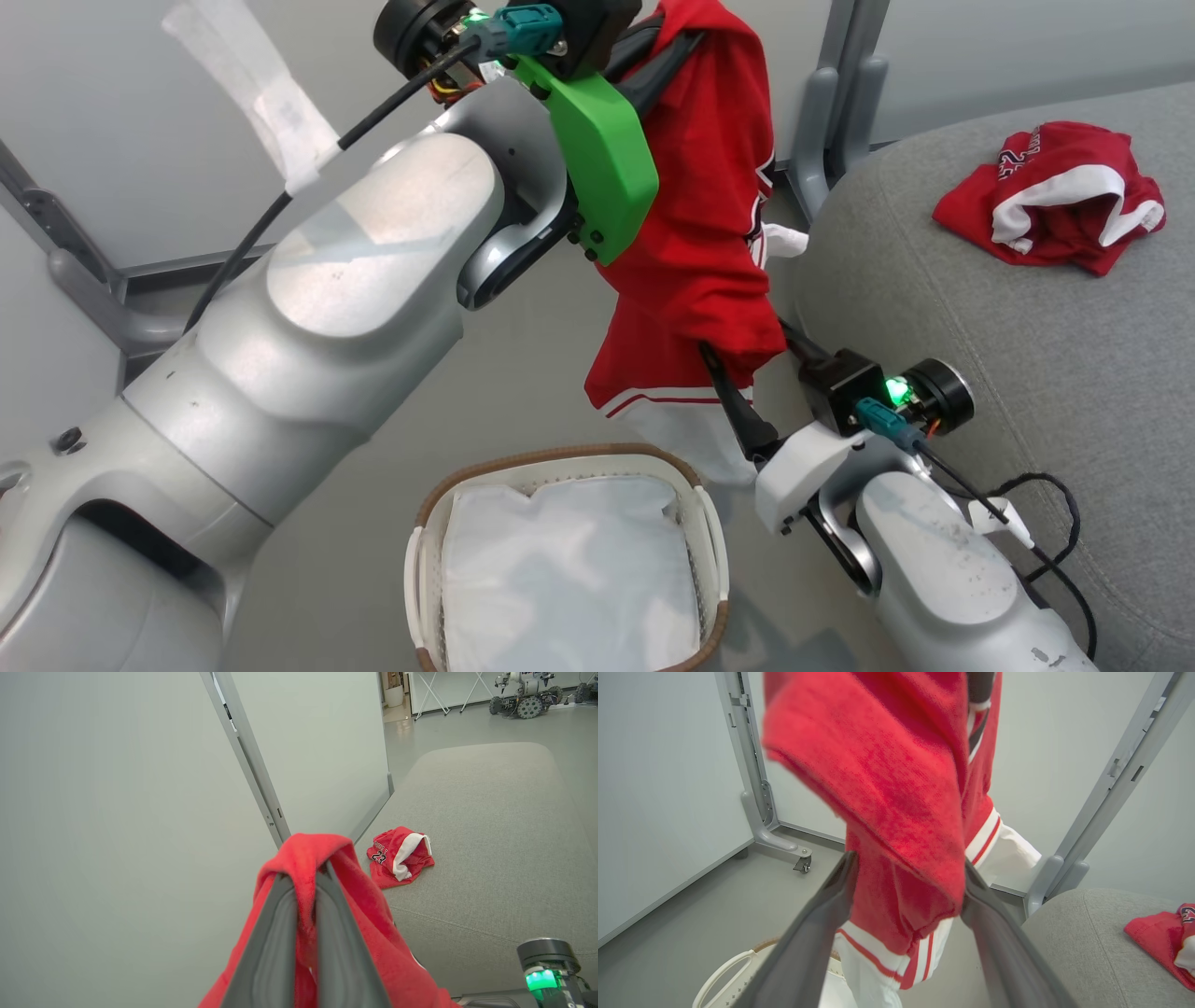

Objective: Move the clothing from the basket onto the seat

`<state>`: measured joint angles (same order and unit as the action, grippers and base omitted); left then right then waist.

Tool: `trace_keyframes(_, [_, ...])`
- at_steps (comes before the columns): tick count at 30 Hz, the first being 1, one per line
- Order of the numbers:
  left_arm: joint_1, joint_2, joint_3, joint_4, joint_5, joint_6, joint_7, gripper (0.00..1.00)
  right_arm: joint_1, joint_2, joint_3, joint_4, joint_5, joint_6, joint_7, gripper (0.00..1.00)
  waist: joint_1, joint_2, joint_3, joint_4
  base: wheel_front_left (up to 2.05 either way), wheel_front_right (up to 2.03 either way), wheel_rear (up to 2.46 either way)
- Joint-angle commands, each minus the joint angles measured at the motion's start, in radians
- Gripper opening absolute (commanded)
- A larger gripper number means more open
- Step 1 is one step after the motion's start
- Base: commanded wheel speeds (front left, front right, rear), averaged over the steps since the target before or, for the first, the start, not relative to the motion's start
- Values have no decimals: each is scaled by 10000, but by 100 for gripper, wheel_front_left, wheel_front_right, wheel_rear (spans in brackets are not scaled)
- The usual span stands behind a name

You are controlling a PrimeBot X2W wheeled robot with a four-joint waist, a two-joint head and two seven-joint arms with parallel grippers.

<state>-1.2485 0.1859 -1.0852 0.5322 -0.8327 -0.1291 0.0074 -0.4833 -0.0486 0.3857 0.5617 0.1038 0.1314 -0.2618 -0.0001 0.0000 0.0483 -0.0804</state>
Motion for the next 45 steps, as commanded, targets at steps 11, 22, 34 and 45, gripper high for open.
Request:
trace_keyframes(11, [104,153,-182,-302,-136,43,-74,0,-941,-37,143,-183,187,-14,-48,67,1,0,66,124,0,0,0])
trace_keyframes(22, [1057,759,-189,-376,-381,336,-249,0,-1346,-61,503,-477,245,-14,-48,0,1,0,167,-25,0,0,0])
trace_keyframes(34, [2163,1335,16,-561,-729,809,-759,100,-1621,-339,277,-882,232,-14,-48,0,1,0,321,71,0,0,0])
trace_keyframes(45, [3189,1683,-138,-951,-631,1043,-1444,100,-1482,-505,-325,-1057,150,-14,-48,0,1,0,321,144,0,0,0])
